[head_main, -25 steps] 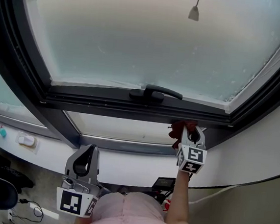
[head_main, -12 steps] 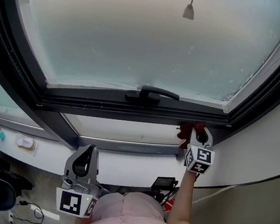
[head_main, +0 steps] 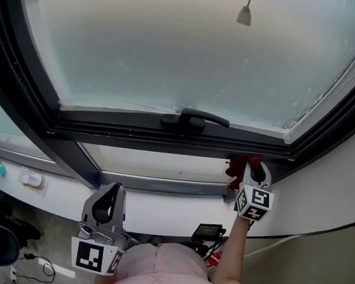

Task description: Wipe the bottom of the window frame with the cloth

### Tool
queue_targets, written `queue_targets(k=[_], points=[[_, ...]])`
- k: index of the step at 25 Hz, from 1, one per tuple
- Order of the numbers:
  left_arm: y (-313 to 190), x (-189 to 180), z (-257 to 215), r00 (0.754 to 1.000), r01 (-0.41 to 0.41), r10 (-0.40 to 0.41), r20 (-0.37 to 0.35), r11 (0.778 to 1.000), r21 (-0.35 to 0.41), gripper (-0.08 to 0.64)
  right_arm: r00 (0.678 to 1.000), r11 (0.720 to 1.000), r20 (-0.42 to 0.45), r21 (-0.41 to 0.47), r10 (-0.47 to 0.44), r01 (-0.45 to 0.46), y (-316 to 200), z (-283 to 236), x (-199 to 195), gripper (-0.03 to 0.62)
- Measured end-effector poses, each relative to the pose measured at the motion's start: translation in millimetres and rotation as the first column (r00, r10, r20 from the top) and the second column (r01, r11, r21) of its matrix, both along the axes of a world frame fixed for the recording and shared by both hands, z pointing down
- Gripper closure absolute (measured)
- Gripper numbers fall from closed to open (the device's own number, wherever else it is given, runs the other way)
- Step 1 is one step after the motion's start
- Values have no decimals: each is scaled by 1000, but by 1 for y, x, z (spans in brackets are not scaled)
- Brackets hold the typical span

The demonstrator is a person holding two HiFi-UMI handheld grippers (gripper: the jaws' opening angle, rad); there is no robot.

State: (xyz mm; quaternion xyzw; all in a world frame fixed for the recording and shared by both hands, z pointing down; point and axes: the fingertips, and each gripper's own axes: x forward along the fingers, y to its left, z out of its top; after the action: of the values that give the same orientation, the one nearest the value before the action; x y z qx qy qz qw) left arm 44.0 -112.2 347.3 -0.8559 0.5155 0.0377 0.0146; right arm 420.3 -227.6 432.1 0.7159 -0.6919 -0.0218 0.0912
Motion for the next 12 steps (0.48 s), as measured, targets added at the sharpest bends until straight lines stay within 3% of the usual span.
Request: queue_targets(k=[12], points=[[-1,-1,0,1000,-5,5,-2,1000,-1,566,985,985,20,-6,173,-173,6,0,67,523]])
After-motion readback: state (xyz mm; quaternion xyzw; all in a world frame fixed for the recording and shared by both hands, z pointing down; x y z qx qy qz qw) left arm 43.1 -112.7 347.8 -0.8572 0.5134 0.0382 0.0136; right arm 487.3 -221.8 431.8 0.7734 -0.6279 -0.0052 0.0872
